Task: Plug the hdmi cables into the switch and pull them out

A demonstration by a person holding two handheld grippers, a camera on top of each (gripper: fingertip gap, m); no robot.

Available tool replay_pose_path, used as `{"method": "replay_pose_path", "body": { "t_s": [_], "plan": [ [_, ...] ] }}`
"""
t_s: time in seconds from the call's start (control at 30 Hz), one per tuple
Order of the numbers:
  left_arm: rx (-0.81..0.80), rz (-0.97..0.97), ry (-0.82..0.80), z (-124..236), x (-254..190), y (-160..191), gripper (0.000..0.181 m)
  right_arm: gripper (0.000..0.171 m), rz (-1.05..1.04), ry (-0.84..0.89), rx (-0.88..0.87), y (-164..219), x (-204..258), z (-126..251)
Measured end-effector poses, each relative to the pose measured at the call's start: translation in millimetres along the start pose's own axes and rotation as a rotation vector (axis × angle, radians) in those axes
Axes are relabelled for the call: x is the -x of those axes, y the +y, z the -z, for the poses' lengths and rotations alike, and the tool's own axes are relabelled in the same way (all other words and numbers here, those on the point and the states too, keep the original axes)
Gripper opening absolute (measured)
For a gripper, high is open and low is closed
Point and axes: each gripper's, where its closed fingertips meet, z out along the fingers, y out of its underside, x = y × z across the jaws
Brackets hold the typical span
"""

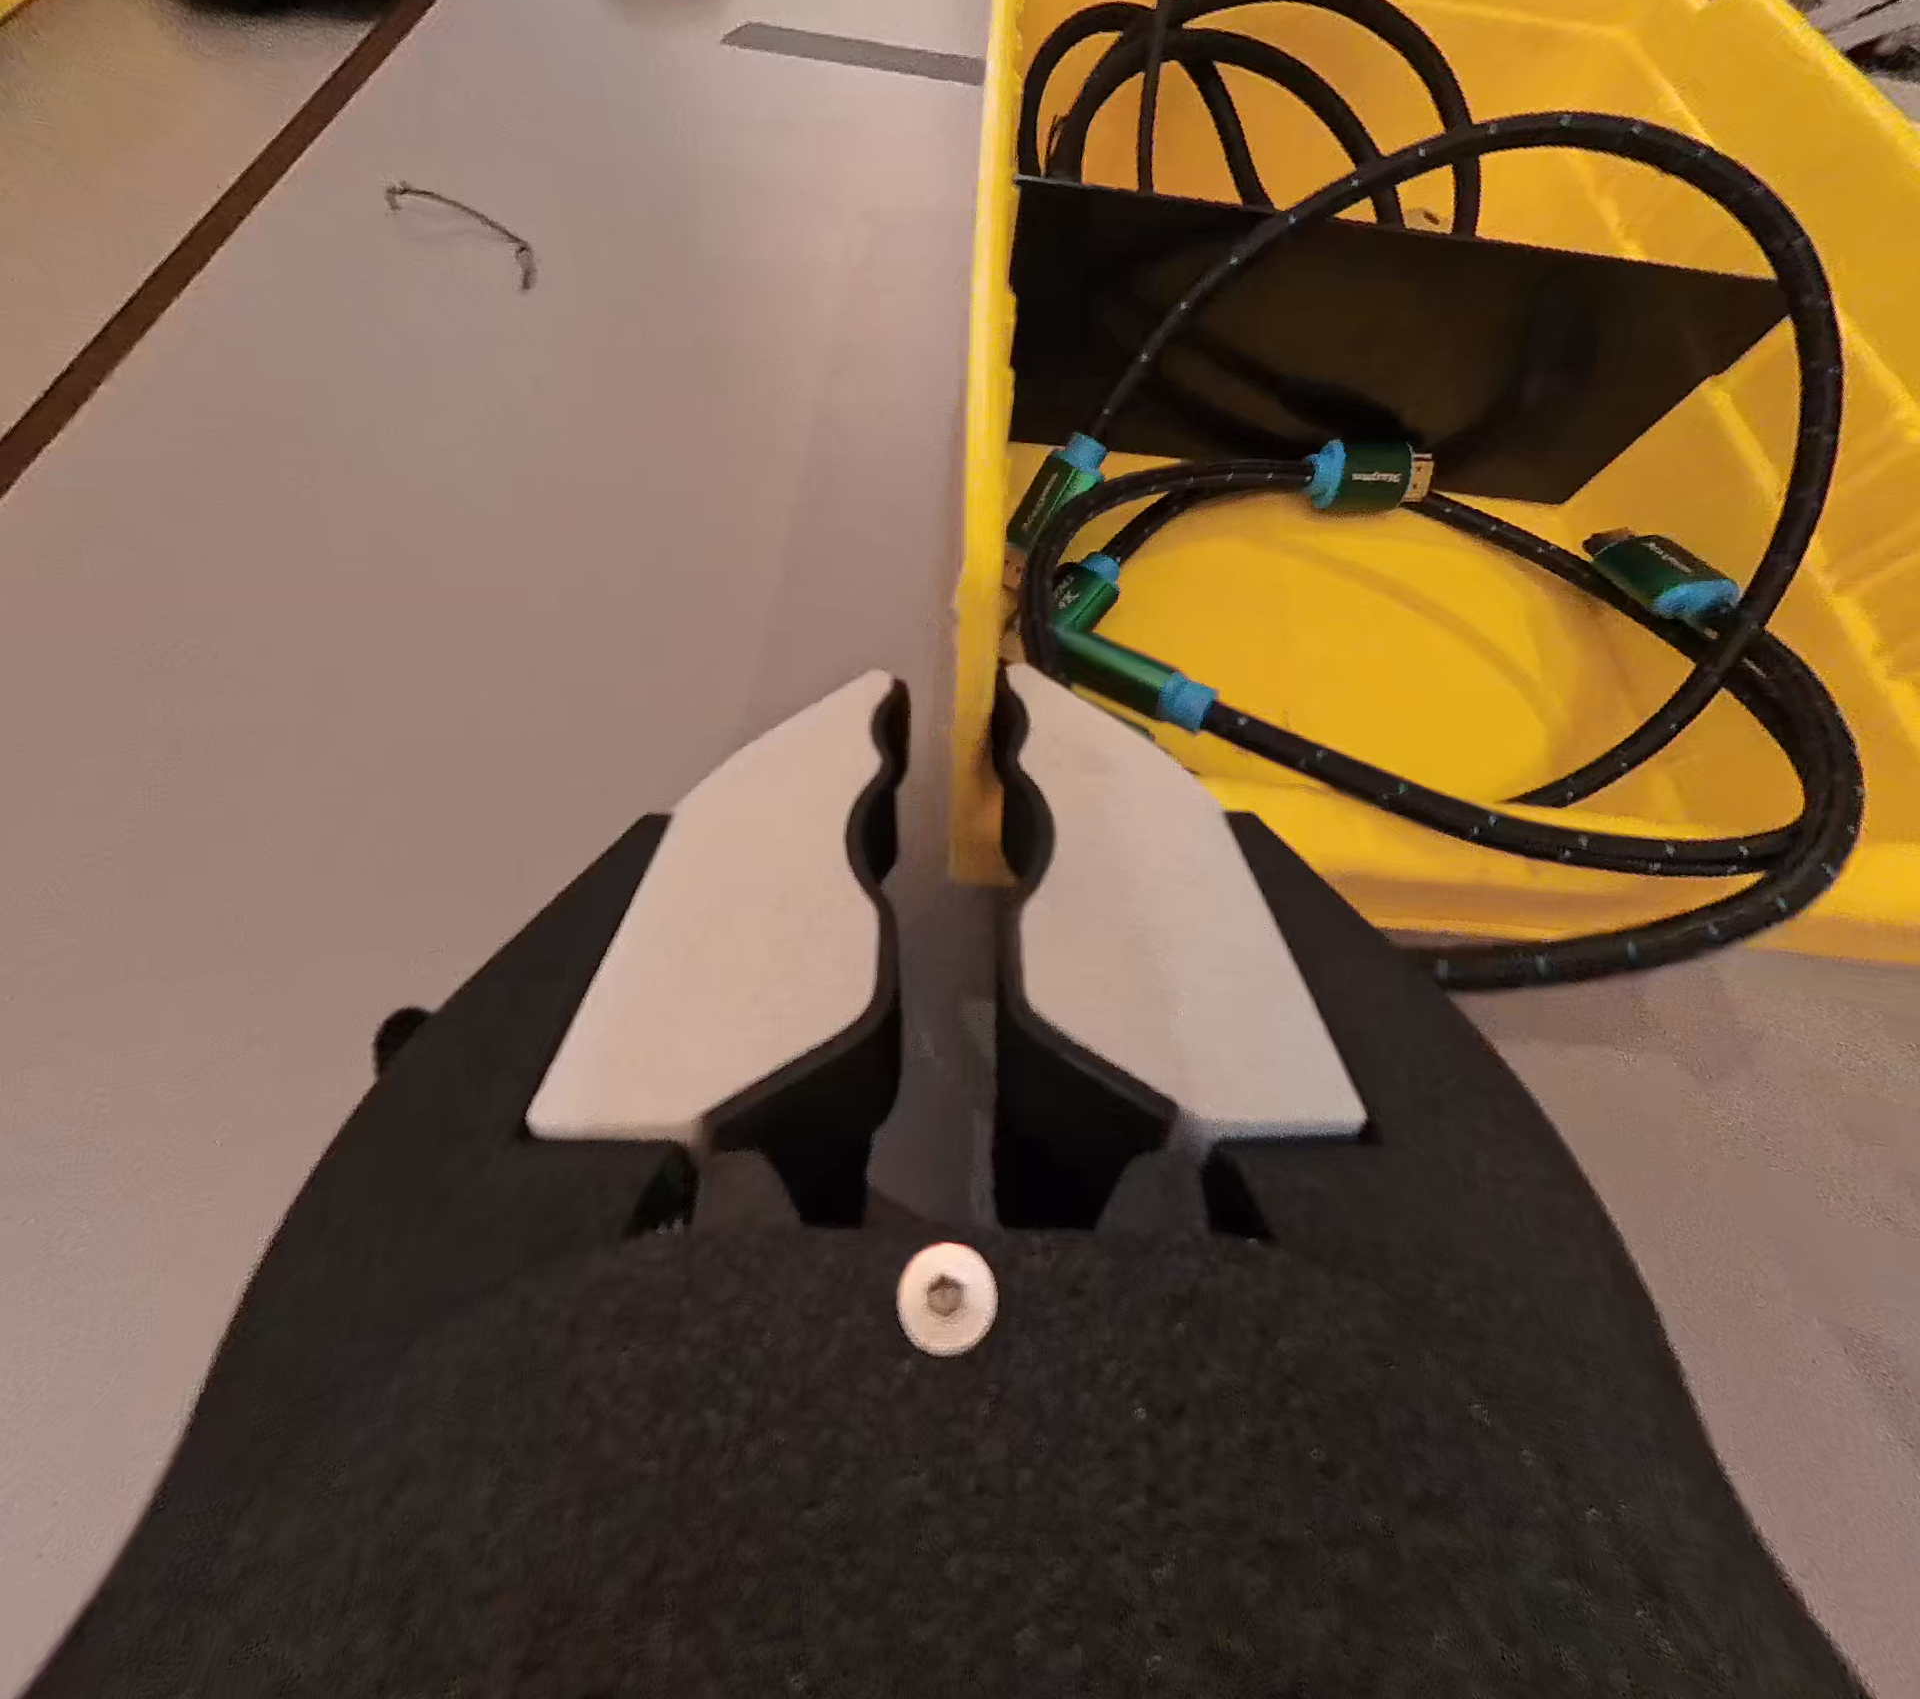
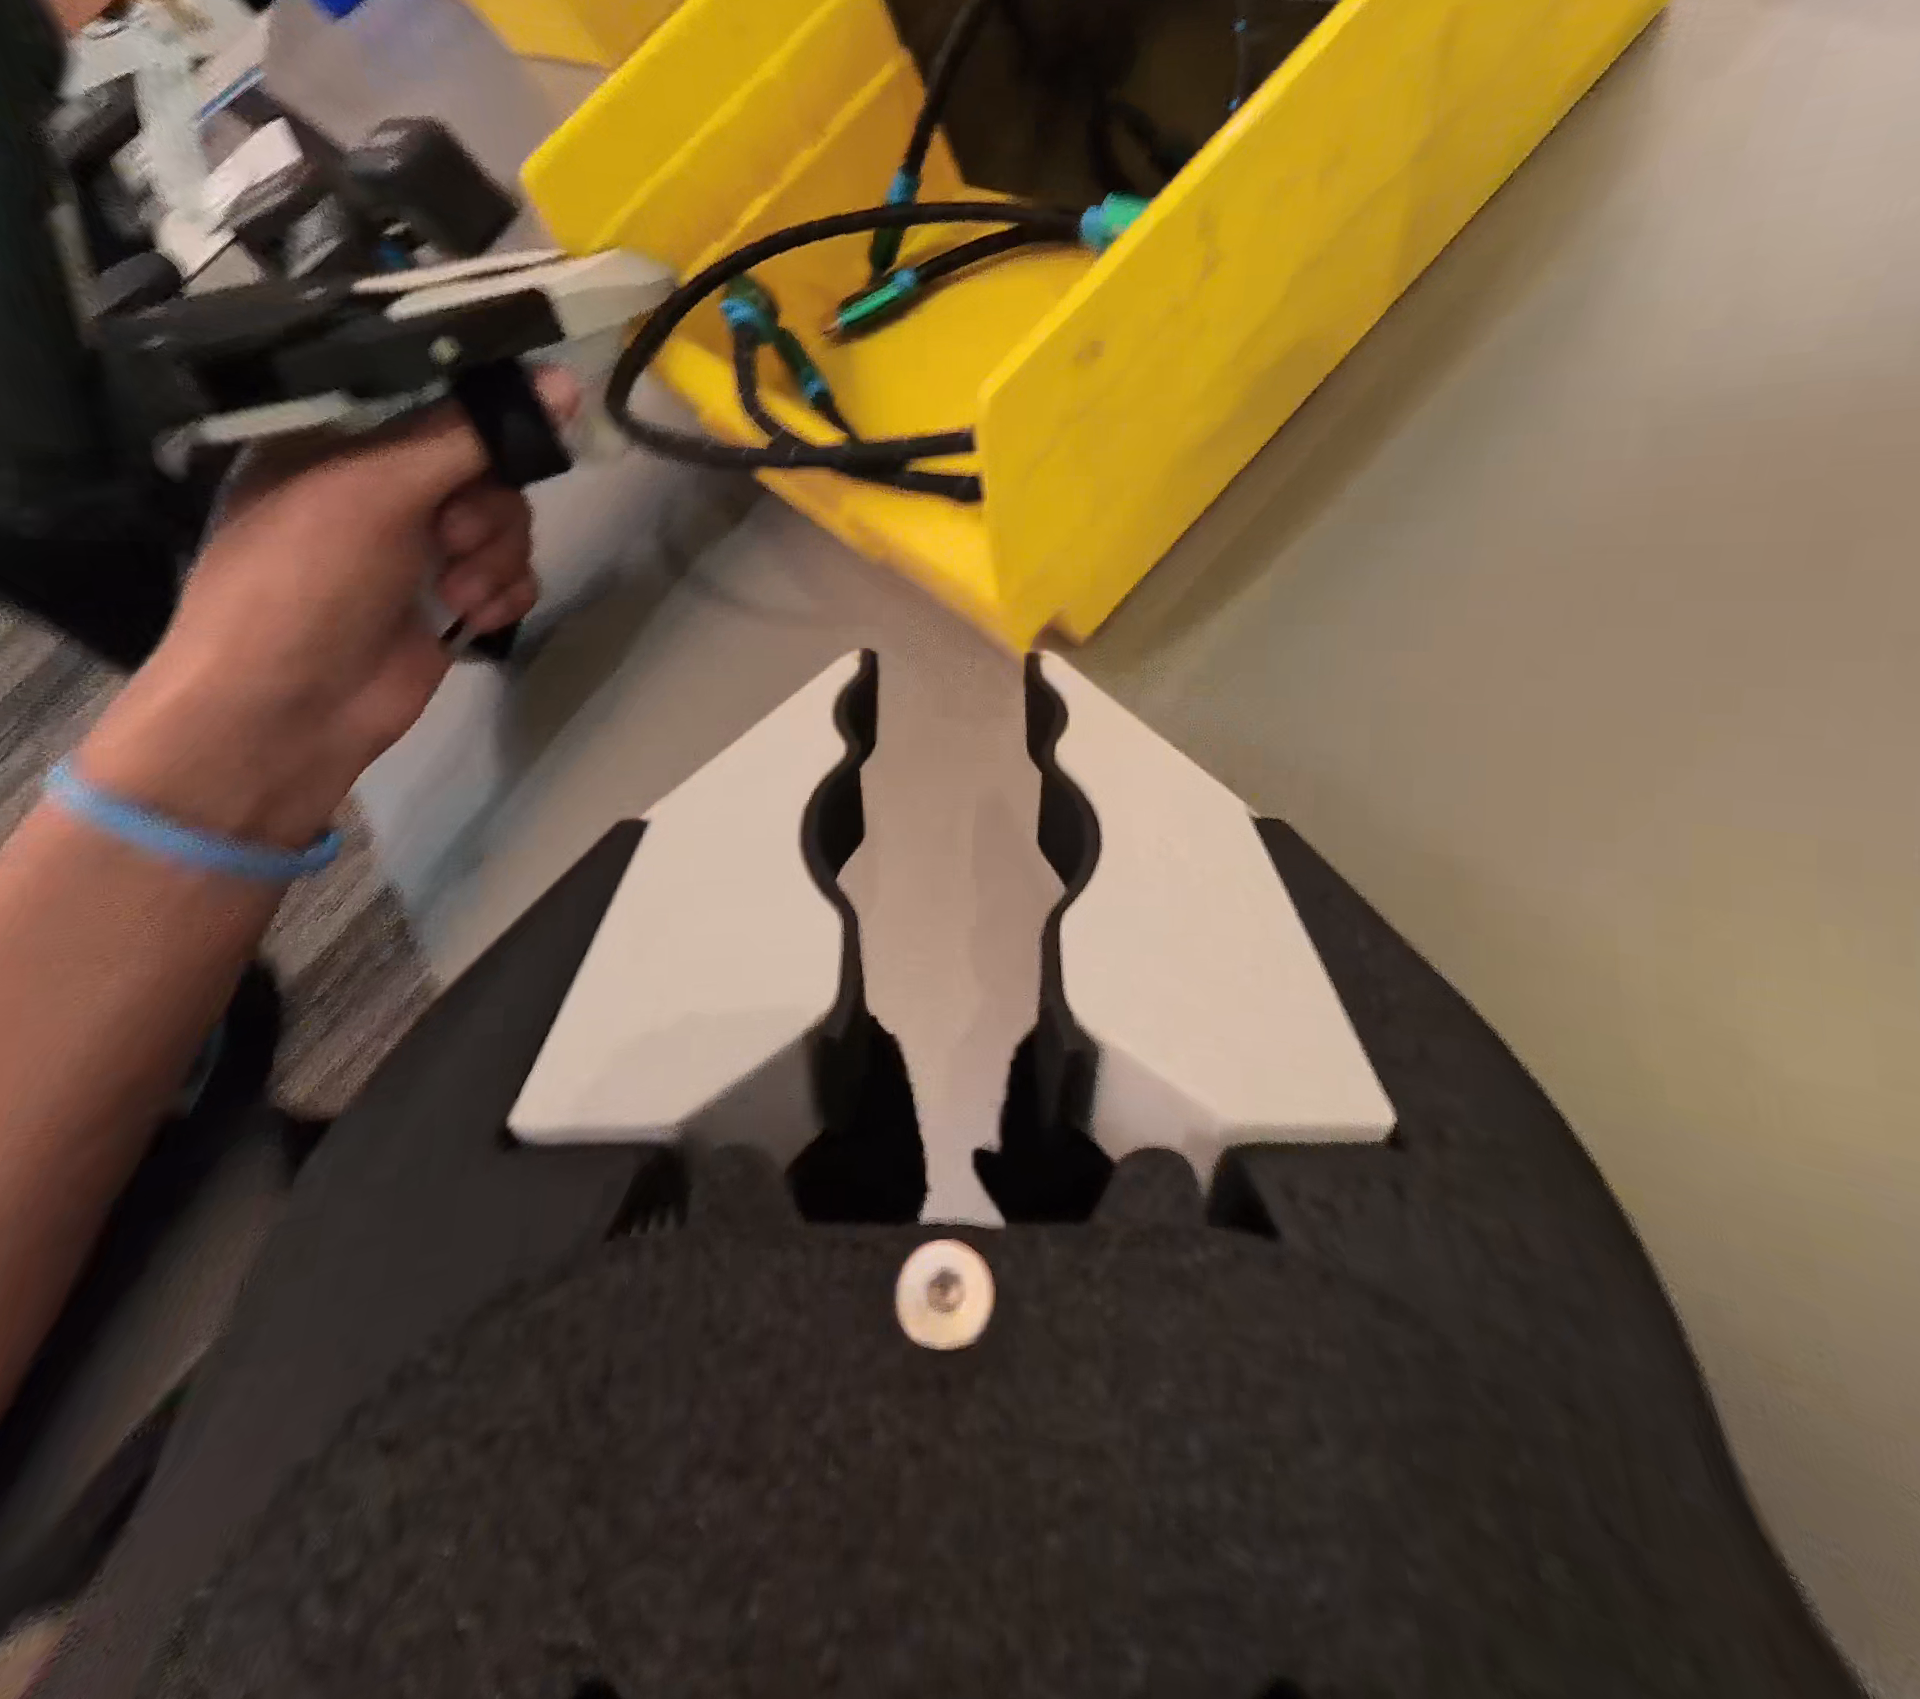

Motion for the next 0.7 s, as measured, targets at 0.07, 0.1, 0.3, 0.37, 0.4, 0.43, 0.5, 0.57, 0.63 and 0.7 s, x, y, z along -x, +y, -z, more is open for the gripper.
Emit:
{"method": "replay_pose_path", "body": {
  "t_s": [0.07, 0.1, 0.3, 0.37, 0.4, 0.43, 0.5, 0.57, 0.63, 0.7],
  "plan": [
    [-0.02, 0.024, -0.01, 16.4, 2.9, 2.7, 0.022, 0.031, 0.014, -0.059, 0.019, 12.9, 7.8, 33.8],
    [-0.025, 0.039, -0.017, 26.6, 4.6, 4.8, 0.025, 0.034, 0.021, -0.072, 0.016, 18.4, 7.3, 52.5],
    [-0.21, 0.17, -0.219, 115.1, 26.9, -8.9, 0.031, 0.037, 0.146, 0.098, -0.178, 39.3, -46.6, 180.4],
    [-0.228, 0.097, -0.229, 128.3, 14.7, -3.3, 0.031, 0.037, 0.173, 0.197, -0.24, 49.3, -74.3, 215.8],
    [-0.207, 0.064, -0.199, 129.0, 2.6, 3.3, 0.031, 0.037, 0.171, 0.243, -0.252, 55.5, -88.7, 230.7],
    [-0.189, 0.056, -0.148, 128.9, -13.0, 8.4, 0.031, 0.037, 0.155, 0.295, -0.272, 60.0, -103.6, 245.3],
    [-0.191, 0.069, -0.017, 131.9, -51.5, 12.1, 0.034, 0.037, 0.11, 0.369, -0.334, 65.8, -128.5, 272.6],
    [-0.207, 0.059, 0.086, 135.5, -90.7, 14.5, 0.034, 0.037, 0.073, 0.463, -0.39, 72.4, -154.7, 298.9],
    [-0.213, 0.036, 0.201, 136.9, -130.7, 18.7, 0.034, 0.038, 0.085, 0.608, -0.431, 81.0, -183.6, 327.5],
    [-0.202, 0.015, 0.29, 137.3, -161.6, 22.4, 0.034, 0.04, 0.13, 0.746, -0.462, 81.4, -208.0, 354.9]
  ]
}}
